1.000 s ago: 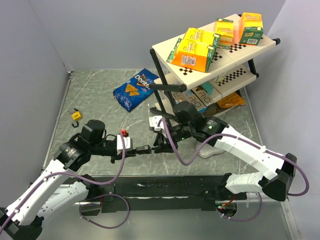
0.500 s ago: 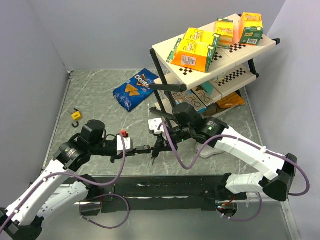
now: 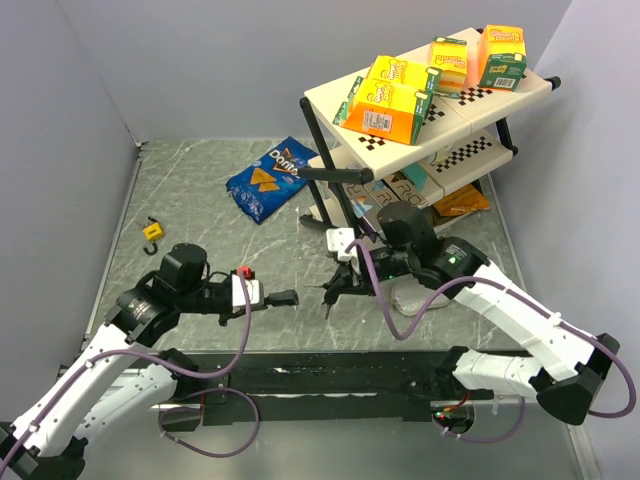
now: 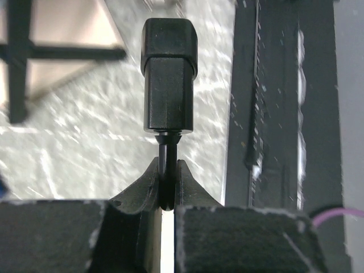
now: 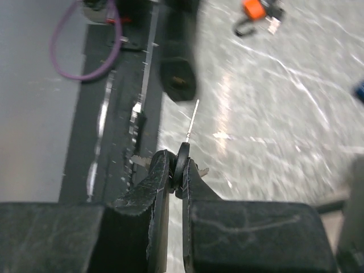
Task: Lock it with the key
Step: Remove the key from the lock, then place the key at the center of the board.
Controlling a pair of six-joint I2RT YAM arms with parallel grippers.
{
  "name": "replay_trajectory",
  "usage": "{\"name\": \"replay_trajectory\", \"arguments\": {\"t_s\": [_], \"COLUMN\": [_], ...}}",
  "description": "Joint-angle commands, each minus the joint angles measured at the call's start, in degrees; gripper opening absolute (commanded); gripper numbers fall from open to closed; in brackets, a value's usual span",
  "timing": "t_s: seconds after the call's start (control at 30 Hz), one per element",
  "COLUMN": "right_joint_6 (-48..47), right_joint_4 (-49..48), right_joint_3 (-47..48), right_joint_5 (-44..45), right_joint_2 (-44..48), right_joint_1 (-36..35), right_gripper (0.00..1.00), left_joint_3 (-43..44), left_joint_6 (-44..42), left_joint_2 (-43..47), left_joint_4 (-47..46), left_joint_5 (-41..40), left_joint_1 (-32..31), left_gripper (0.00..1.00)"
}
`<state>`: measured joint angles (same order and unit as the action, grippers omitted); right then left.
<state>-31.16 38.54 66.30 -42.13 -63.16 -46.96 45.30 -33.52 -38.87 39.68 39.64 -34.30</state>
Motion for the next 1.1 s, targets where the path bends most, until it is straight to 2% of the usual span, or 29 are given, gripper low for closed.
{"name": "replay_trajectory", "arguments": {"t_s": [0.0, 0.17, 0.27, 0.3, 0.4, 0.5, 0.53, 0.63, 0.7, 0.87, 0.97, 1.07], "right_joint_6": [0.0, -2.2, 2.3, 3.5, 7.9, 12.7, 13.3, 17.4, 21.5, 24.6, 24.6, 25.4], "right_joint_4": [2.1, 3.8, -0.3, -1.5, -5.7, -10.1, -10.9, -15.0, -17.4, -25.3, -28.4, -29.8], "right_joint_3": [0.3, -0.6, -0.6, -0.4, 1.5, 2.0, 2.2, 2.8, 3.5, 3.7, 6.2, 7.9], "right_joint_5": [2.1, 1.4, 3.5, 6.9, 15.1, 19.4, 23.1, 27.9, 31.9, 41.0, 44.4, 43.6], "right_joint_2": [1.8, 2.9, 1.5, -0.4, -5.2, -8.8, -9.9, -14.1, -17.3, -26.0, -32.6, -37.2], "right_joint_1": [1.6, 2.7, 2.5, 1.1, -2.1, -4.2, -4.8, -6.5, -7.1, -10.2, -10.0, -7.6], "right_gripper": [0.00, 0.00, 0.00, 0.00, 0.00, 0.00, 0.00, 0.00, 0.00, 0.00, 0.00, 0.00], "left_joint_3": [0.0, -0.6, -0.7, -0.7, -0.1, 2.2, 2.7, 4.6, 6.5, 9.5, 10.2, 9.8], "left_joint_6": [-2.3, -2.8, 1.4, 3.5, 18.9, 30.4, 32.7, 39.8, 43.5, 50.2, 51.7, 49.3], "left_joint_2": [1.6, 3.4, 4.2, 4.3, 3.9, 1.0, 0.1, -3.0, -5.4, -12.5, -15.4, -16.8], "left_joint_4": [2.5, 4.7, 2.4, -0.7, -8.4, -10.8, -11.0, -11.6, -11.6, -10.4, -11.1, -12.8], "left_joint_5": [0.1, -0.7, -2.1, -3.7, -9.3, -14.8, -19.4, -26.3, -28.5, -21.4, -16.9, -14.0], "left_joint_1": [1.0, 2.3, 3.1, 3.7, 5.4, 7.6, 8.3, 12.6, 17.9, 31.4, 35.8, 37.5], "left_gripper": [0.01, 0.01, 0.01, 0.01, 0.01, 0.01, 0.01, 0.01, 0.01, 0.01, 0.01, 0.01]}}
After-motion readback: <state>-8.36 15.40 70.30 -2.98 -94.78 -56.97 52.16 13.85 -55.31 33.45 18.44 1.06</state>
